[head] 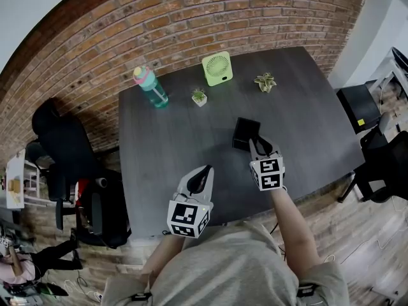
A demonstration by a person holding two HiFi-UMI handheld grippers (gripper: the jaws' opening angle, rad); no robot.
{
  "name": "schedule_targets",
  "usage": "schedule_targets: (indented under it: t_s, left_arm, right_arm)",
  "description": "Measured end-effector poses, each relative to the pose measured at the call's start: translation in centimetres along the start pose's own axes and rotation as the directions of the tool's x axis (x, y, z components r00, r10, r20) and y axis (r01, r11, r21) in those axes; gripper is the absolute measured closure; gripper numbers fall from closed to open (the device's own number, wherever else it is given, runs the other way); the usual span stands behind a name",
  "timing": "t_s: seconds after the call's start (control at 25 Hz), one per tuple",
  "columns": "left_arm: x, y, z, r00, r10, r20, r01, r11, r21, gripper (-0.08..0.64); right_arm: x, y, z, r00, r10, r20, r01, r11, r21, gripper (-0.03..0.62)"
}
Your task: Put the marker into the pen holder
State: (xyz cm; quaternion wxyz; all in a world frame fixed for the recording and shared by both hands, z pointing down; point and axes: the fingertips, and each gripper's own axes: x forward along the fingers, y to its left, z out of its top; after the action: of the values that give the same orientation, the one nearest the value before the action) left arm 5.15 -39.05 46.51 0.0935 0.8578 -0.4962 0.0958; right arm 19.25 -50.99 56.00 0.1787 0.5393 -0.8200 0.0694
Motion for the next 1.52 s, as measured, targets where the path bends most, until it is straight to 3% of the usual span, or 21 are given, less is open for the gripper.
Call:
schedule_targets:
  t_s: [0.36,0.8,1.24,1.52]
  left_arm:
    - [-2.0,0.1,0.0,1.0,-0.023,-0.008,0.023,1.0,0.01,0.543]
    - [-5.9,-0.9,-0.5,0.995,-0.095,-0.002,0.095,0.995,0.025,0.543]
    - [-11.4,-1.3,-1.2,0.991,-0.133,0.02,0.132,0.99,0.043,0.543]
    - [-15.4,-2.0,-2.6,0.987,-0.155,0.035,0.153,0.987,0.05,0.543]
  right_arm:
    - [-2.2,1.0,1.4,0.999,-0.035,0.028,0.034,0.999,0.011,0.499]
    - [-9.2,3.7,2.4,0.99,-0.119,0.077,0.116,0.992,0.039,0.5]
    - [-16.7,9.3,4.3,0.976,-0.144,0.164,0.135,0.989,0.068,0.505]
    - [-21.7,13.6,5.6,0.956,-0.163,0.245,0.146,0.985,0.087,0.562]
